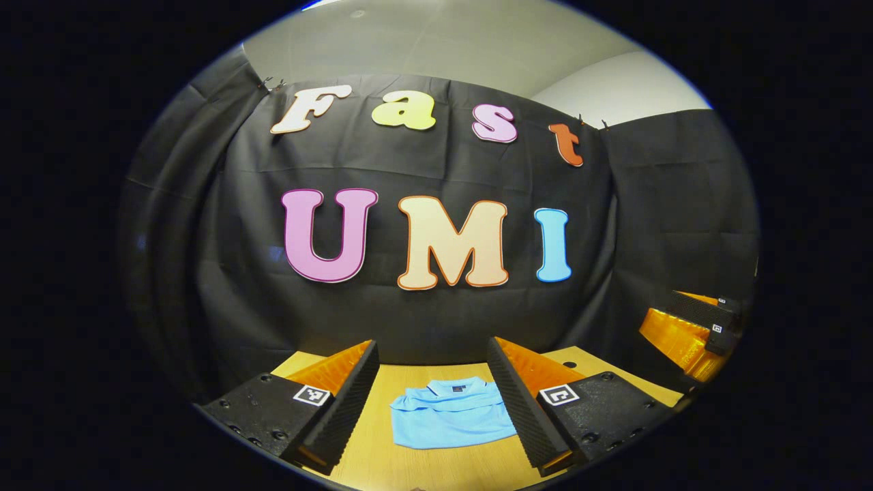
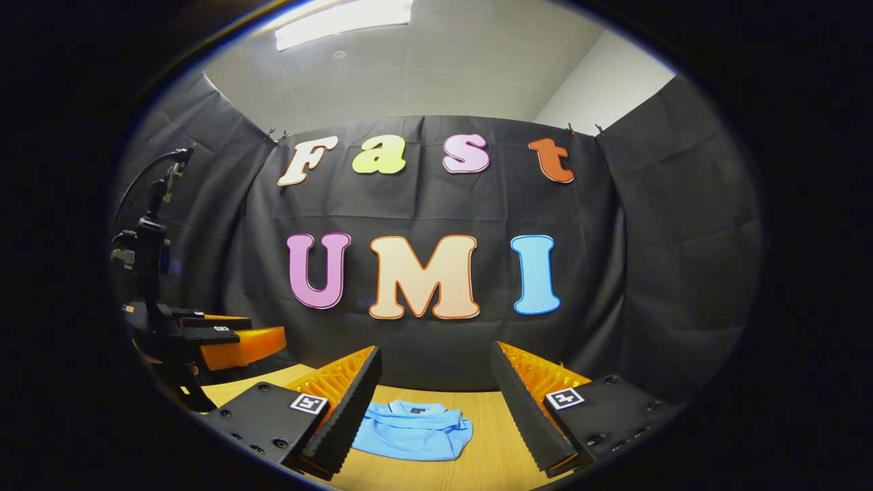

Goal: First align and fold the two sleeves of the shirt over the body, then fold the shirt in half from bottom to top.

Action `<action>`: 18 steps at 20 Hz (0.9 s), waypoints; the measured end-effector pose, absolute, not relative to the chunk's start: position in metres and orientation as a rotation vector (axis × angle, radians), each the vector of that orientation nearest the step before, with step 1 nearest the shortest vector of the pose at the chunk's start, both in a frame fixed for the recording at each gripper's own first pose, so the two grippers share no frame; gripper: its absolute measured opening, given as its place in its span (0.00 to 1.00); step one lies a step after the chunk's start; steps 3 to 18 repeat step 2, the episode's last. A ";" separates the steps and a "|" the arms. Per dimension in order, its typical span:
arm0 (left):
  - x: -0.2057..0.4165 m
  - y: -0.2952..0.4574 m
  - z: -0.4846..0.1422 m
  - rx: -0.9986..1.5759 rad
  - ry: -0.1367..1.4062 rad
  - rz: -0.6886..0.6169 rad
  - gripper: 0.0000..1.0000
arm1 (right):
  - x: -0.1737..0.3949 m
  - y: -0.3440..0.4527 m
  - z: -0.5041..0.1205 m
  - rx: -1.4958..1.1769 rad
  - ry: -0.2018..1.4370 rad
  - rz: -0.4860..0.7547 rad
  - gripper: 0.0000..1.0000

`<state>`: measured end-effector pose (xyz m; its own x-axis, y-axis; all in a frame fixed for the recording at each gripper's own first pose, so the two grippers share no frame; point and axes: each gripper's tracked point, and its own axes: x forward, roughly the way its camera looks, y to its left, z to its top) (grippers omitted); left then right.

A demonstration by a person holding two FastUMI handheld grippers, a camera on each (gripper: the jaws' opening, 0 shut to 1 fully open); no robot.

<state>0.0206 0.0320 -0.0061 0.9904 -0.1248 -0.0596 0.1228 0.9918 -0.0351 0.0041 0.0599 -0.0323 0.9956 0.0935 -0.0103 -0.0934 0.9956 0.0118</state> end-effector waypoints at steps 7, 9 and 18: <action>0.019 0.029 -0.006 -0.030 0.063 -0.130 0.94 | 0.003 0.062 -0.030 0.017 0.006 0.097 1.00; 0.019 0.029 -0.006 -0.030 0.063 -0.130 0.94 | 0.003 0.062 -0.030 0.017 0.006 0.097 1.00; 0.019 0.029 -0.006 -0.030 0.063 -0.130 0.94 | 0.003 0.062 -0.030 0.017 0.006 0.097 1.00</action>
